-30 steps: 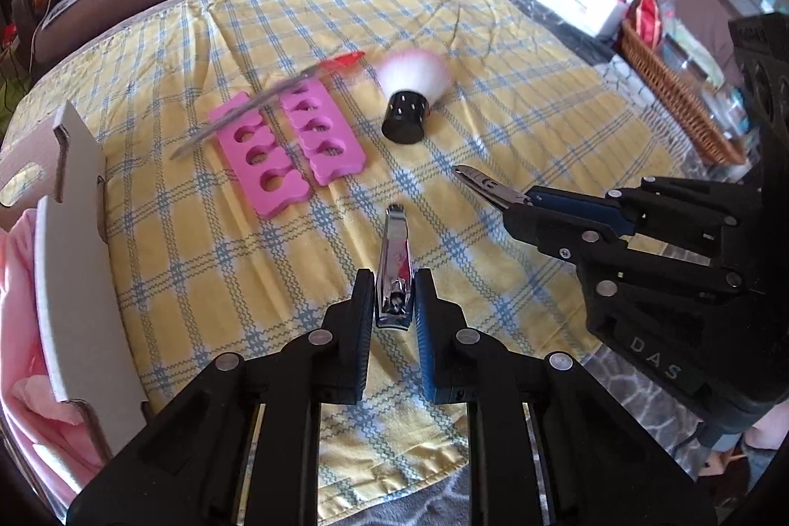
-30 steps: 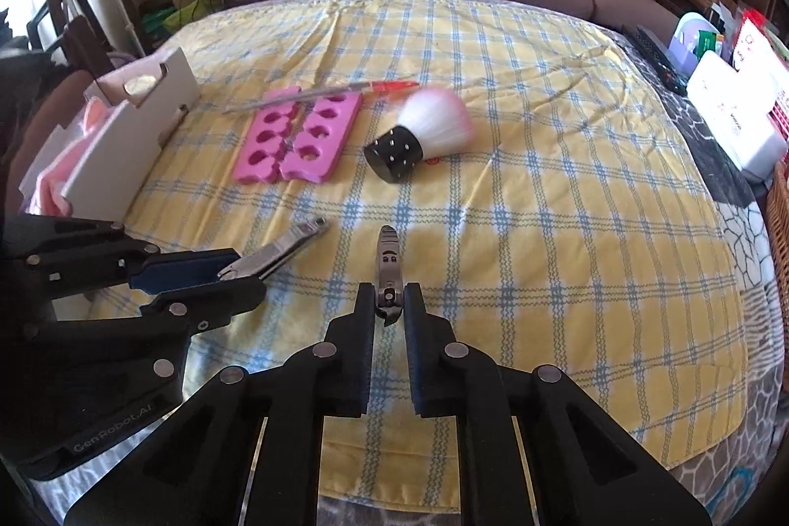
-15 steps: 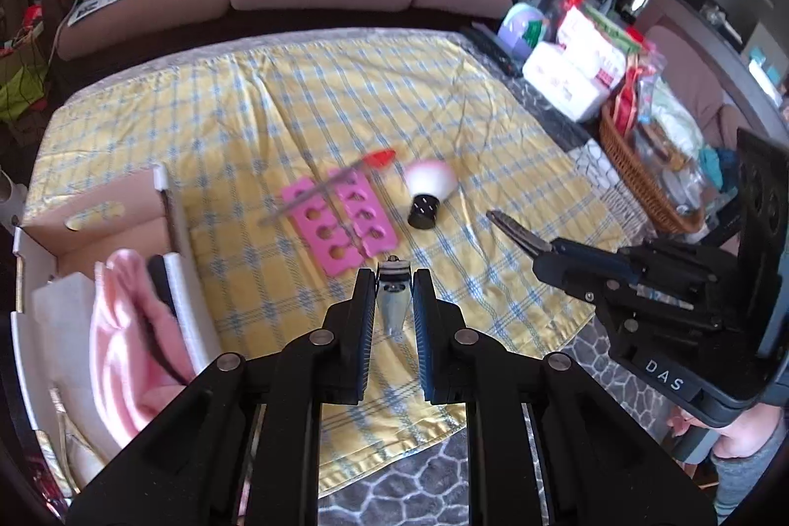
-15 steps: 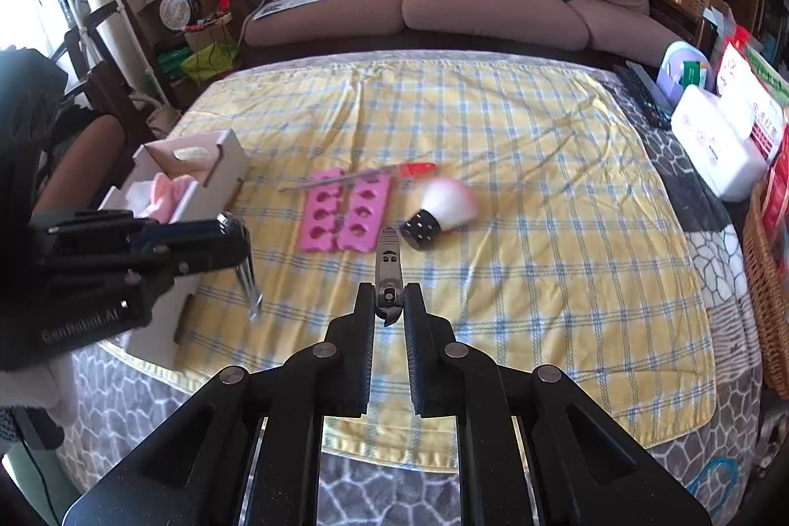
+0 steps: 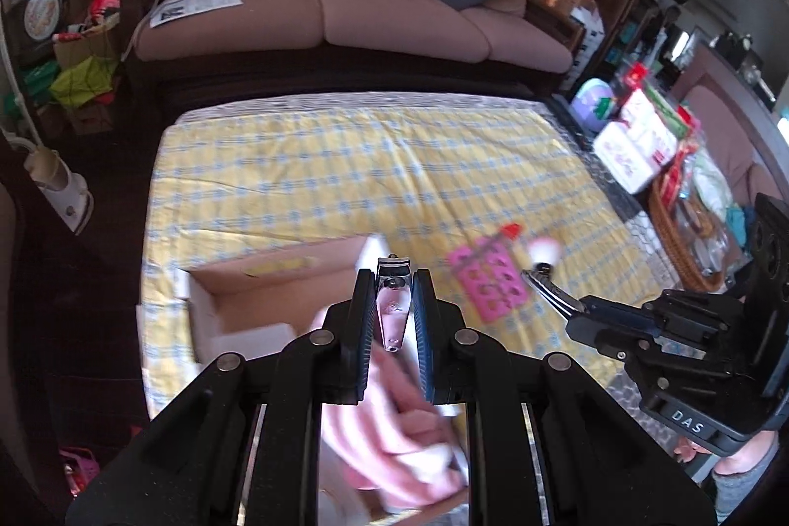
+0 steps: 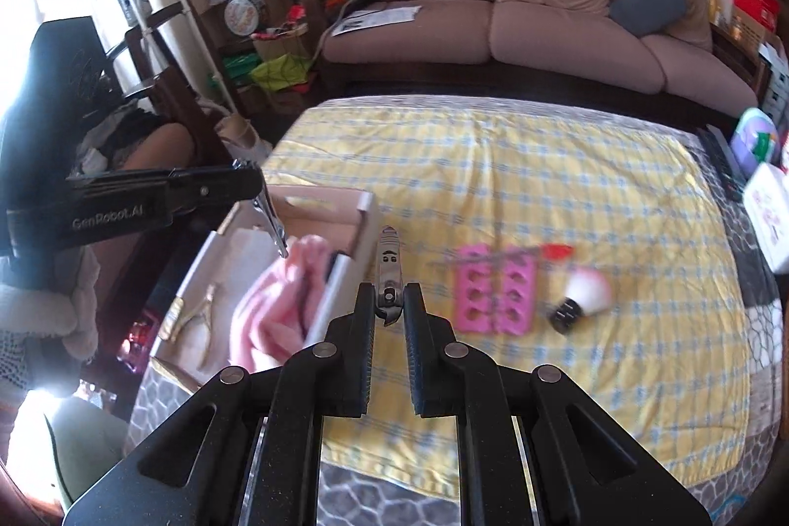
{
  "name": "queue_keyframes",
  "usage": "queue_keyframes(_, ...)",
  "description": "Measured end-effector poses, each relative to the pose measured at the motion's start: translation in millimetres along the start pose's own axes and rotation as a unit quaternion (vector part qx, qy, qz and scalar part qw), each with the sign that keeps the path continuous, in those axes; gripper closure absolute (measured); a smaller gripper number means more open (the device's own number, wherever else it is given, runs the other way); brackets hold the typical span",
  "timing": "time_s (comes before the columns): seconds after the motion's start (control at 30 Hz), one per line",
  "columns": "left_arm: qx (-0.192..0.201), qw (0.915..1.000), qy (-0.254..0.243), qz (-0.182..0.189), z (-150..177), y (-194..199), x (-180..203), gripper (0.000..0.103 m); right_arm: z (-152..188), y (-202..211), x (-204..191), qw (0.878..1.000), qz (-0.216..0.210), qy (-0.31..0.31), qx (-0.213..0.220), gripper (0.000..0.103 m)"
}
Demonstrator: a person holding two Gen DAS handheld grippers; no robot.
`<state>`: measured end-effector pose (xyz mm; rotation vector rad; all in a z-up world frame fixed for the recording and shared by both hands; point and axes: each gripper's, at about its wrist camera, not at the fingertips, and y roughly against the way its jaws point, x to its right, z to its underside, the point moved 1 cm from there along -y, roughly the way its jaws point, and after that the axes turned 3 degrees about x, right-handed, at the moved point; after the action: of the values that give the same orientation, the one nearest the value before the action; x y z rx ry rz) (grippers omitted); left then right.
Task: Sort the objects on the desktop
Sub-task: 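Lift and carry both nail clippers over the cardboard tray, then lower both clippers into the tray and open both grippers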
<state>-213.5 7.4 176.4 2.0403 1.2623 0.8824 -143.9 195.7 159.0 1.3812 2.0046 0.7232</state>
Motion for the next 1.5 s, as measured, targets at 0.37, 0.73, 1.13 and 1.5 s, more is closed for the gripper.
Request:
queue_keyframes(0.37,-0.015,0.9996,0.025,0.0,-6.2,-52.9,-70.0,0.089,-35.8,-116.5,-63.8,0.996,-0.014,0.062,-0.061,0.093)
queue_keyframes(0.73,-0.024,0.9987,0.04,0.02,-0.9,-85.0,-80.9,0.089,-30.8,-184.6,-74.8,0.977,0.015,0.169,-0.131,0.093)
queue_keyframes(1.13,-0.03,0.9983,0.045,0.019,0.7,-91.4,-84.0,0.089,-30.4,-186.6,-68.2,0.976,0.037,0.174,-0.125,0.092)
queue_keyframes(1.5,-0.051,0.9966,0.055,0.035,2.0,-110.5,-58.7,0.089,-42.3,-140.7,-38.6,0.993,0.016,0.093,-0.074,0.09)
